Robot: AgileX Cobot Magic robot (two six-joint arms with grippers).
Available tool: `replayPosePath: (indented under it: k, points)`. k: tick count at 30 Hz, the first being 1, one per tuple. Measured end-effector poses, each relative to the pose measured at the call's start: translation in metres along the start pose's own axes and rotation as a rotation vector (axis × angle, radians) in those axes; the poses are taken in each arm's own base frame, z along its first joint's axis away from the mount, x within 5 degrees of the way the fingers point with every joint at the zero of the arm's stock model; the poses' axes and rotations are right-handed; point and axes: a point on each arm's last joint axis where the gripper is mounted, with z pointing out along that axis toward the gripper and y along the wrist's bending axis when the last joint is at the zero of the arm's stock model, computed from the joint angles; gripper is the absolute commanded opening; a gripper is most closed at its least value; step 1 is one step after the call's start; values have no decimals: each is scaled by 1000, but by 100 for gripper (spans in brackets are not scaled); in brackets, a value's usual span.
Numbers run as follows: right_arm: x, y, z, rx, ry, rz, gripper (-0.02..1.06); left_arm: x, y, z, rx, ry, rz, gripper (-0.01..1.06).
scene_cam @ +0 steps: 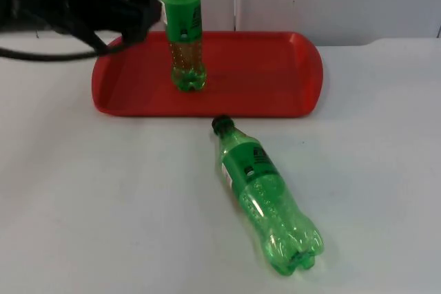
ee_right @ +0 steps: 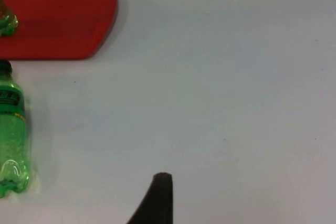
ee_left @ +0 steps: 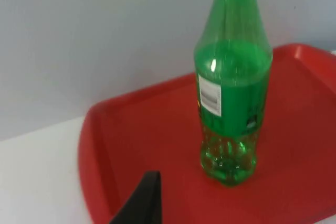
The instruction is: Place the bottle upright on the tray.
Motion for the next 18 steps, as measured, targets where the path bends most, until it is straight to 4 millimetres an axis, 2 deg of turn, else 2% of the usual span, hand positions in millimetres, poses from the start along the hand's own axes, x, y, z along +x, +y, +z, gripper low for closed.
replayPosePath:
  k: [4, 5, 9, 10, 12, 14, 18]
  points:
    - [0, 0, 0, 0, 0, 0, 84, -23, 2, -30, -15, -7, -25, 105]
    - [0, 0, 0, 0, 0, 0, 84, -23, 2, -30, -15, -7, -25, 105]
    - [0, 0, 0, 0, 0, 0, 84, -43, 3, -62, -28, -32, -34, 105]
    - [0, 0, 0, 0, 0, 0, 84, -43, 3, -62, -28, -32, -34, 105]
    - [0, 0, 0, 0, 0, 0, 84, -52, 4, -81, -36, -45, -38, 105]
    - [0, 0, 0, 0, 0, 0, 84, -54, 4, -87, -39, -41, -41, 105]
    - [0, 0, 0, 0, 0, 0, 84, -62, 5, -114, -51, -35, -47, 105]
